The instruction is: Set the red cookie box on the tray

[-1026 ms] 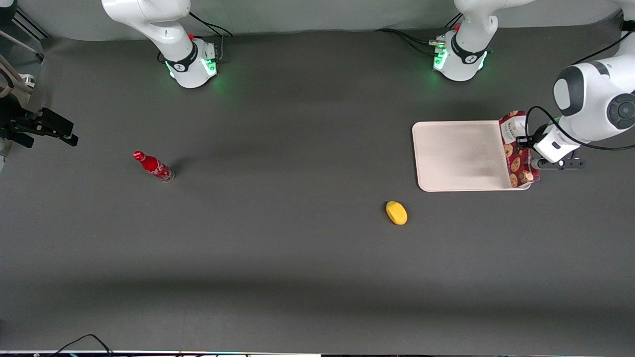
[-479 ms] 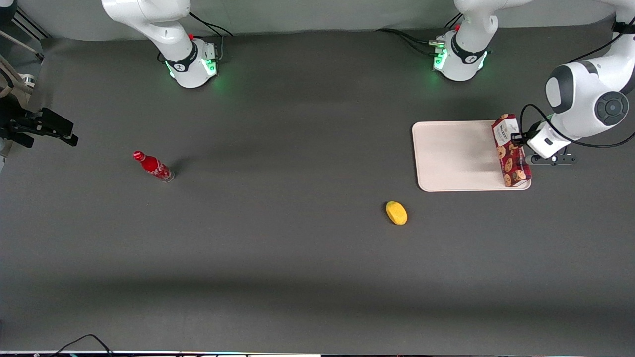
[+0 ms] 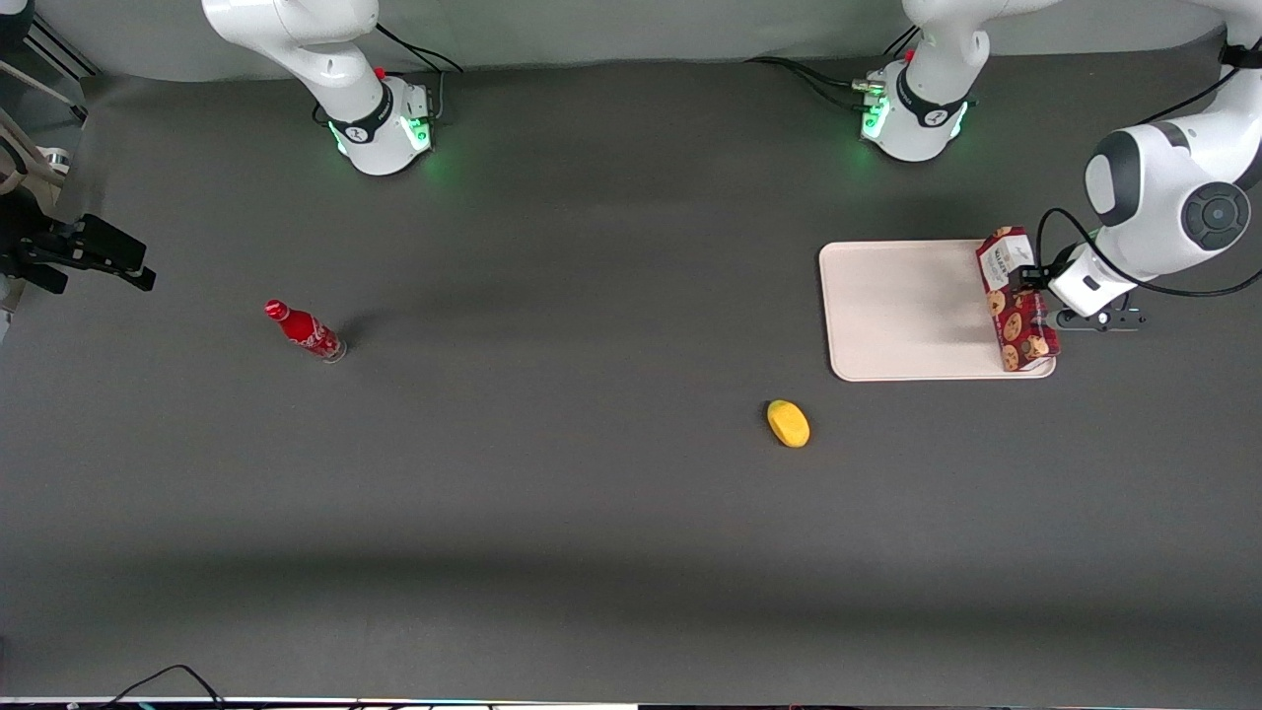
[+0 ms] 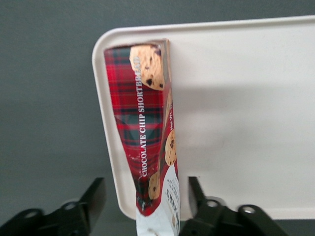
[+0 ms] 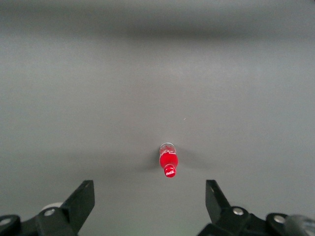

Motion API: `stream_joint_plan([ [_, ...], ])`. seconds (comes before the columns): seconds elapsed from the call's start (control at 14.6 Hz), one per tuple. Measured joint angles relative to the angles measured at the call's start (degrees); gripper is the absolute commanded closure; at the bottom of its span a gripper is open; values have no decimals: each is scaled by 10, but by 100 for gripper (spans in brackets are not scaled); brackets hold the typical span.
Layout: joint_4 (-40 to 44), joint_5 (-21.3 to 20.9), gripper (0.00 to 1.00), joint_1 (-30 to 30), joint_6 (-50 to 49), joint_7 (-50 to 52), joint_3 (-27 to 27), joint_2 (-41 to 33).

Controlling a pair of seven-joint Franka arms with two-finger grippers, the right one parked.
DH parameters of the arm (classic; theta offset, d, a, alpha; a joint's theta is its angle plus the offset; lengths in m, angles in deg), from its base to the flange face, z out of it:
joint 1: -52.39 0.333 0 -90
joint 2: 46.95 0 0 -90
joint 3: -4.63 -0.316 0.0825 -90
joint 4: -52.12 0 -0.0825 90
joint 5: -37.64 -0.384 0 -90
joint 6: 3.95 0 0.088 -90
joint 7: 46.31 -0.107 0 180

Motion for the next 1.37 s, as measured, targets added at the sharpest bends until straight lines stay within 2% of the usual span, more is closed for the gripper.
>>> stream_joint_plan([
  [0.14, 50, 0, 0, 0, -72, 0, 6, -9],
  [0.48, 260, 0, 0, -2, -288, 1, 48, -45],
  [0.68, 377, 1, 0, -2, -379, 1, 49, -51],
  [0.82, 437, 31, 0, -1, -425, 1, 49, -51],
  [1.03, 491, 68, 0, -2, -462, 1, 53, -50],
  [1.37, 512, 74, 0, -3, -488, 27, 101, -50],
])
